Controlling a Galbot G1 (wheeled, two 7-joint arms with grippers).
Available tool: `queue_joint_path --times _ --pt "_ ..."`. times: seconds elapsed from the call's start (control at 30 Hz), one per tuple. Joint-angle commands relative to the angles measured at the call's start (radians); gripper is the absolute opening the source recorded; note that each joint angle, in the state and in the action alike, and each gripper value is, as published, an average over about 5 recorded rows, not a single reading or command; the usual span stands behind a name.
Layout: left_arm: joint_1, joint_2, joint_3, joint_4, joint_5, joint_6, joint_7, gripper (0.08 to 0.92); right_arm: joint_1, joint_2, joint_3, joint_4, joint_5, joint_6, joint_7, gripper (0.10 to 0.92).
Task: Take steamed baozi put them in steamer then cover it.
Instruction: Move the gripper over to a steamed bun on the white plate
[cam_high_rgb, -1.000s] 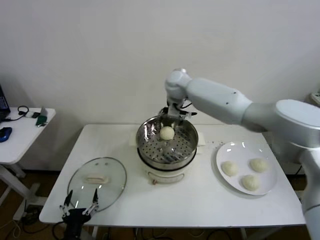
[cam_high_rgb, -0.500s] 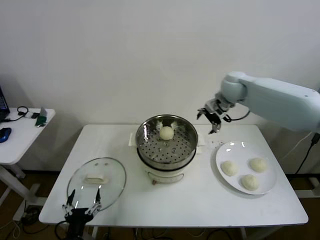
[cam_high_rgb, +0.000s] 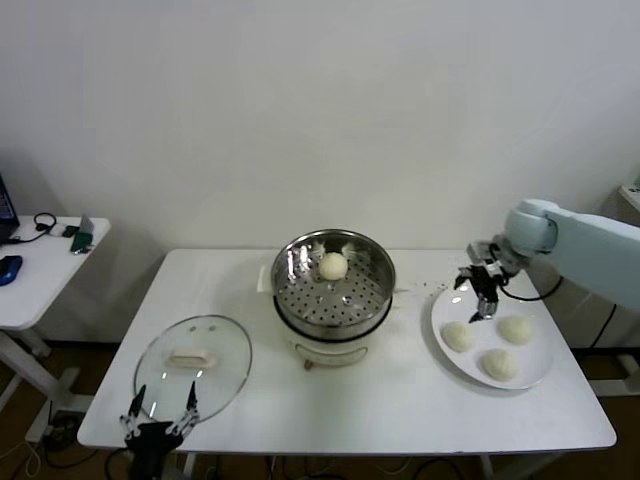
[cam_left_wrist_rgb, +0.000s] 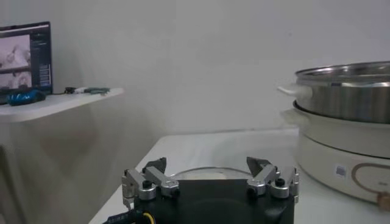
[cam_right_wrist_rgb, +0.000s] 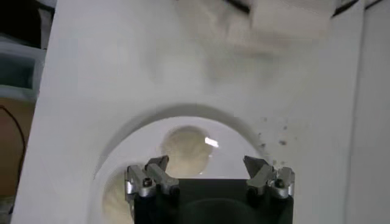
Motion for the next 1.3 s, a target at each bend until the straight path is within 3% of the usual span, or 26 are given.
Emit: queue_joint_path --times 0.03,0.57,0.97,1.3 --pt "-0.004 -0.01 0.001 -0.007 0.014 0.005 0.0 0.823 -0.113 -0.026 0.032 -0.055 -0.027 -0.018 0.002 0.823" --pt "0.003 -0.018 -0.004 0.003 0.026 0.004 0.0 0.823 -0.292 0.122 0.207 -0.208 -0.087 0.011 0.04 0.823" --pt "-0.003 -0.019 -0.003 0.004 0.028 0.007 0.0 0.823 -0.296 0.139 0.222 -0.236 -0.104 0.025 0.028 0.822" --pt "0.001 -0.021 -0.001 0.0 0.03 0.006 0.0 0.823 -0.278 0.126 0.229 -0.241 -0.1 0.044 0.005 0.732"
